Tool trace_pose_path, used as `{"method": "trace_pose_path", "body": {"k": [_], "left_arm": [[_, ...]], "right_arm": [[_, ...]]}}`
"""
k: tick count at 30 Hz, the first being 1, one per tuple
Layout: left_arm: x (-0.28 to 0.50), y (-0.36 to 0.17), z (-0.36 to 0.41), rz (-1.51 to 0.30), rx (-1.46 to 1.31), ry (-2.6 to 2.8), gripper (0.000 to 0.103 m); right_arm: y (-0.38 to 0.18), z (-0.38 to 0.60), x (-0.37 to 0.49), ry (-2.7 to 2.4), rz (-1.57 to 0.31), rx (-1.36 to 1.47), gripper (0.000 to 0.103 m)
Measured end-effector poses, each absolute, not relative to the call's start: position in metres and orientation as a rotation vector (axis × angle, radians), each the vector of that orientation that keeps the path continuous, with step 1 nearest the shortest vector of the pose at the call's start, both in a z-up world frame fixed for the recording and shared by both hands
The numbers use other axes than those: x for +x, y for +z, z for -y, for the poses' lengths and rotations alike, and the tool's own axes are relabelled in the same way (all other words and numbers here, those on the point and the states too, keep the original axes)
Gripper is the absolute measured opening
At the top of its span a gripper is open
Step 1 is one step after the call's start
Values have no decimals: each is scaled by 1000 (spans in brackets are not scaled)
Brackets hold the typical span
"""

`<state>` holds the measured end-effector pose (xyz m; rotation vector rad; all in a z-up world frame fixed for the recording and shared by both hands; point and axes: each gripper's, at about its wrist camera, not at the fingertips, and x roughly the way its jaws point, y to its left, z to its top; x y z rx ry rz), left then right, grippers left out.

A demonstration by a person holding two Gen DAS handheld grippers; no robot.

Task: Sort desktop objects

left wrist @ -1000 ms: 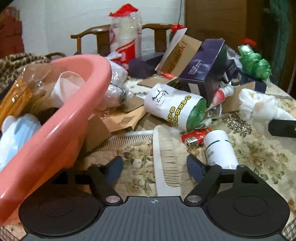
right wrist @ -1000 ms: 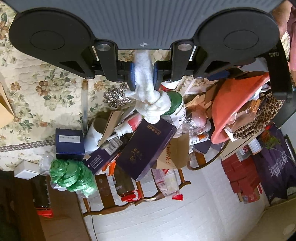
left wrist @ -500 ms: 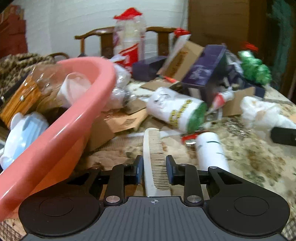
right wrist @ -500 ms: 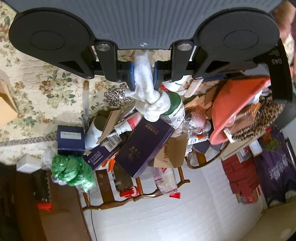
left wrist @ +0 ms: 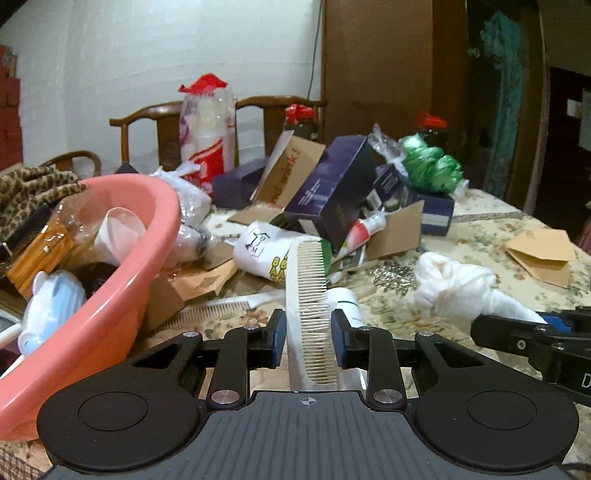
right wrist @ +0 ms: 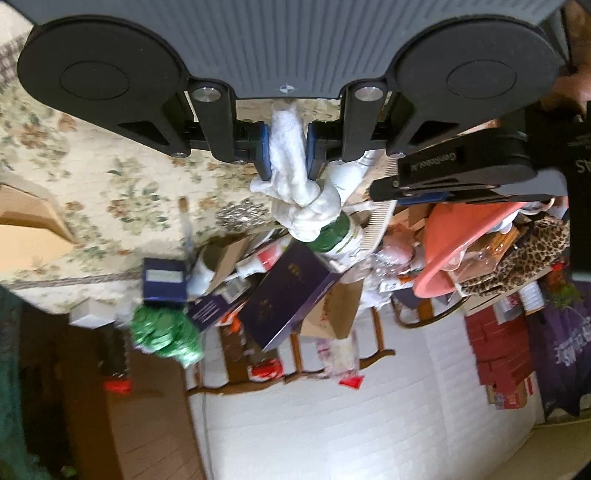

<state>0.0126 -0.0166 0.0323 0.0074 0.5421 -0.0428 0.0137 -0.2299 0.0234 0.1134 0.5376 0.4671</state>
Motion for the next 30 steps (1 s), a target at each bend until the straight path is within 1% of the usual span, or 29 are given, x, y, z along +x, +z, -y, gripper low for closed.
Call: {"method": "trace_pose_path", "body": {"k": [12, 17, 22, 24, 25, 28, 30], "left_arm": [[-34, 54, 15, -475, -22, -93, 24], [-48, 66, 11, -457, -33, -104, 22], [-55, 64, 2, -448, -25, -65, 21], [-56, 61, 1, -442, -13, -46, 19], [-56, 60, 1, -445, -6, -41, 12], [-54, 57, -1, -459, -8, -46, 10], [-53, 55, 0, -462, -5, -48, 5]], "right_arm": [[22, 238, -8, 449, -554, 123, 21], [38, 225, -24, 502, -505, 99, 21], [45, 213, -34, 524, -478, 73, 21], [44, 210, -34, 524, -484, 68, 21], [43, 210, -34, 524, -489, 70, 21], [42, 210, -33, 518, -495, 71, 21], [41, 211, -32, 515, -497, 70, 21]]}}
